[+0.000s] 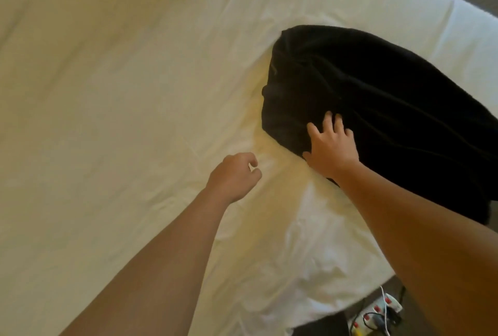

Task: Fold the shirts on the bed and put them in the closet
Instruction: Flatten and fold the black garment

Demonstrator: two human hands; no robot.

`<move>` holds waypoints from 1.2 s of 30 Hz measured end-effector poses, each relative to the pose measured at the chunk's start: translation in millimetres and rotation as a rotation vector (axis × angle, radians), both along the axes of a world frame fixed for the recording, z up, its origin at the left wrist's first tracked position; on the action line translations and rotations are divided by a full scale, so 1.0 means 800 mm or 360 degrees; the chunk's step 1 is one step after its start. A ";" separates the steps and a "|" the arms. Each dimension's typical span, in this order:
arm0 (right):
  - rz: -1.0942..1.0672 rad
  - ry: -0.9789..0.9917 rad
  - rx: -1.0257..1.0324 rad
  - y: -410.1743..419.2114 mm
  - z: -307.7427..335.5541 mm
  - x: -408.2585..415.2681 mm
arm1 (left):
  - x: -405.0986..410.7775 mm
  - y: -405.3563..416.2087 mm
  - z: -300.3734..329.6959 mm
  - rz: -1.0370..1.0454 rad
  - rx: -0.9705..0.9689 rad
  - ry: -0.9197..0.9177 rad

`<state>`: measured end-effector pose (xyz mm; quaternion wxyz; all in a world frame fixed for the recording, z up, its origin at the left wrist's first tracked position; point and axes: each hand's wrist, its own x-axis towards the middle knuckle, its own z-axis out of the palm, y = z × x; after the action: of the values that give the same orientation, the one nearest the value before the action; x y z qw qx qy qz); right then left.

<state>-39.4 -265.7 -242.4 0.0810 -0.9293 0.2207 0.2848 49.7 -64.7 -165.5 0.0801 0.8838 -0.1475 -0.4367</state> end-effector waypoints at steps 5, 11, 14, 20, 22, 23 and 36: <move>-0.0056 -0.0155 -0.0002 -0.011 0.020 0.010 | -0.012 -0.002 0.009 -0.0015 -0.0121 -0.0027; -0.0132 -0.0303 0.0321 0.001 0.109 0.010 | -0.034 0.006 0.084 0.0032 -0.0235 -0.0112; -0.0205 -0.0096 0.0624 0.046 0.150 0.004 | -0.060 0.022 0.128 -0.0063 -0.0130 -0.0114; 0.0224 0.0202 0.0797 0.172 0.246 -0.037 | -0.150 0.132 0.211 0.0061 0.0024 -0.0213; 0.0364 0.0202 0.0793 0.207 0.279 -0.058 | -0.184 0.186 0.225 0.0189 0.0042 -0.0252; 0.0434 0.0174 0.0789 0.228 0.300 -0.070 | -0.203 0.213 0.235 0.0260 0.0038 -0.0259; 0.0839 -0.0302 0.0967 0.499 0.620 -0.154 | -0.329 0.480 0.485 0.1290 -0.1194 -0.0504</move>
<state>-163.0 133.6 253.3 0.2961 -0.9099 -0.1274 0.2612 -213.3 319.1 222.5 0.5262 0.8354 0.0481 -0.1510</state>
